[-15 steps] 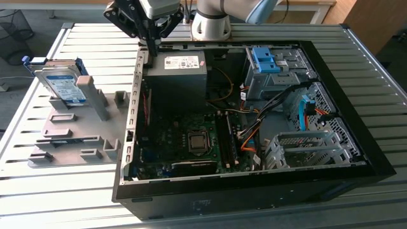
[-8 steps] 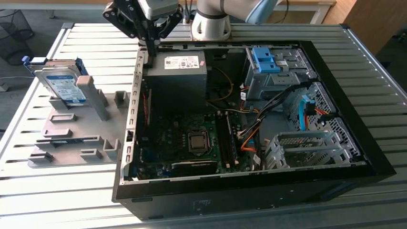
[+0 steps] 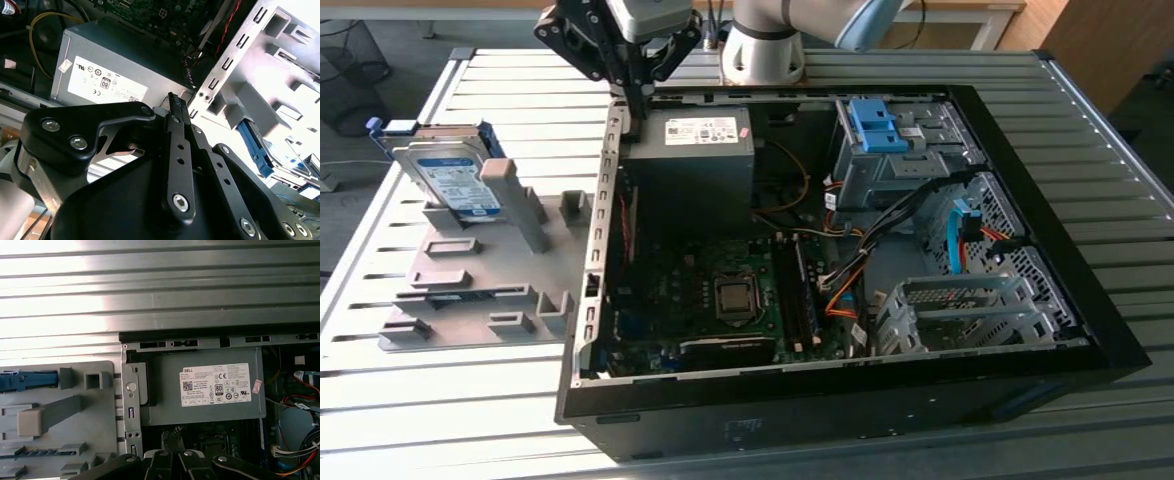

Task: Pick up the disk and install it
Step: 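Reach for the disk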

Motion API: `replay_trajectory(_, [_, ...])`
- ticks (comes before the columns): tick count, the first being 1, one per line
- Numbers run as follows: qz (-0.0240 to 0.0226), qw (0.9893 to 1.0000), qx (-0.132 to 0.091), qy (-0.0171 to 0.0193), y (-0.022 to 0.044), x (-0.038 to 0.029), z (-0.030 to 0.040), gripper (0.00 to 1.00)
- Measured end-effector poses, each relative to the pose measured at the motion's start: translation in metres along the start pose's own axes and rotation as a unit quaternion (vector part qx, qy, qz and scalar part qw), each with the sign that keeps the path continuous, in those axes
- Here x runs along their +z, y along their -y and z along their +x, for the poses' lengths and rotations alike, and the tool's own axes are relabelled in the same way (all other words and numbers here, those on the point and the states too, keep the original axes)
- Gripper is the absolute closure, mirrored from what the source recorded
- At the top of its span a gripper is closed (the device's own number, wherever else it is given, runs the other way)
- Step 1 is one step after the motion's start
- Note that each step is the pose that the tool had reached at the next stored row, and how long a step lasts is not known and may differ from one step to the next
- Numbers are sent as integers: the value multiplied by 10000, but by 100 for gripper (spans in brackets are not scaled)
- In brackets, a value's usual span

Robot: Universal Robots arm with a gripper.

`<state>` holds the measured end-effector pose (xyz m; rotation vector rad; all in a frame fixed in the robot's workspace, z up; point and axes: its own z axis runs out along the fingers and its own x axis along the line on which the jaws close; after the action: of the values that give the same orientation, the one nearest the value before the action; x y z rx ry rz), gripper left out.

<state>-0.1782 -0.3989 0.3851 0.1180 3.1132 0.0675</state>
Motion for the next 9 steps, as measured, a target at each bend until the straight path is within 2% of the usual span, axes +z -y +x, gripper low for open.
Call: replay_trajectory(9, [0, 10000, 0, 0, 3, 7, 41, 89])
